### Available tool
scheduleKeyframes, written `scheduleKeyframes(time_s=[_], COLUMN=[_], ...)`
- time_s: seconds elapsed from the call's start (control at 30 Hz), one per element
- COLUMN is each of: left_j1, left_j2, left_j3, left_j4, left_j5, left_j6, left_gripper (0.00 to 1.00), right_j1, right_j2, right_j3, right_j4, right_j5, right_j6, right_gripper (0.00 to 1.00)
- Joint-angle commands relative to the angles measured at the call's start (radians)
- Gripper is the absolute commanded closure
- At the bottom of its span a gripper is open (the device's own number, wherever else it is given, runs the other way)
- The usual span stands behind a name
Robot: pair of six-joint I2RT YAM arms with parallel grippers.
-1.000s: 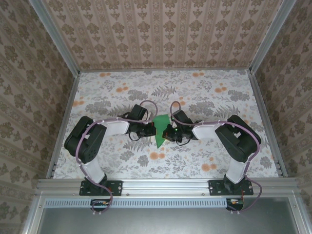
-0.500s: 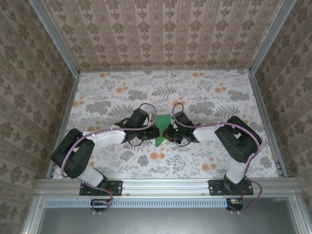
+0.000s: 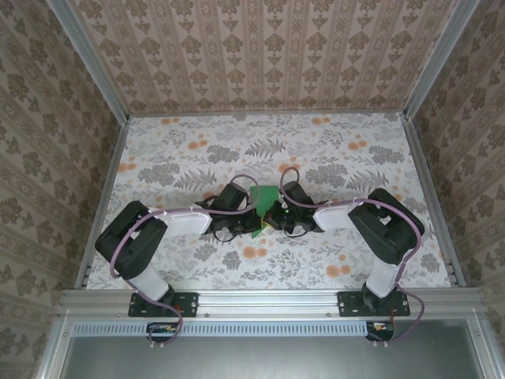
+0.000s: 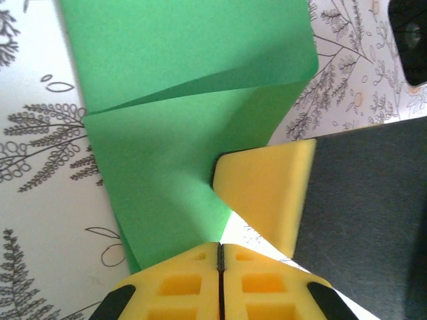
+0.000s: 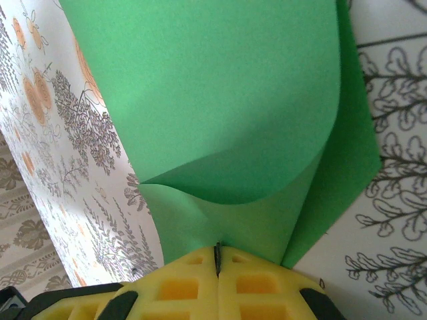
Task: Fold a paper plane with a square sheet of paper (pick it up from the middle)
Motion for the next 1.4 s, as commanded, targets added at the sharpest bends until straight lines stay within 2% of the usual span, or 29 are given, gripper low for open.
scheduleKeyframes(time_s=[0.0, 0.4, 0.73, 1.13, 1.37], left_j1=[-0.010, -0.012, -0.034, -0.023, -0.019], left_j2=[0.021, 0.031, -0.066, -0.028, -0.131], left_j3=[-0.019, -0.038, -0.058, -0.133, -0.101], left_j4=[0.004, -0.043, -0.030, -0.023, 0.010], left_j5=[-0.005, -0.022, 0.006, -0.026, -0.010], left_j6=[-0.023, -0.015, -0.007, -0.035, -0.007], left_gripper=[0.92, 0.92, 0.92, 0.93, 0.93], right_j1=[-0.002, -0.003, -0.002, -0.004, -0.006], right_j2=[0.020, 0.026, 0.028, 0.025, 0.015], right_j3=[-0.038, -0.036, -0.037, -0.036, -0.037], right_j4=[-0.126, -0.138, -0.142, -0.148, -0.149], right_j5=[0.096, 0.099, 0.099, 0.098, 0.098], right_j6=[0.032, 0.032, 0.031, 0.026, 0.026], right_gripper=[1.00, 1.00, 1.00, 1.00, 1.00])
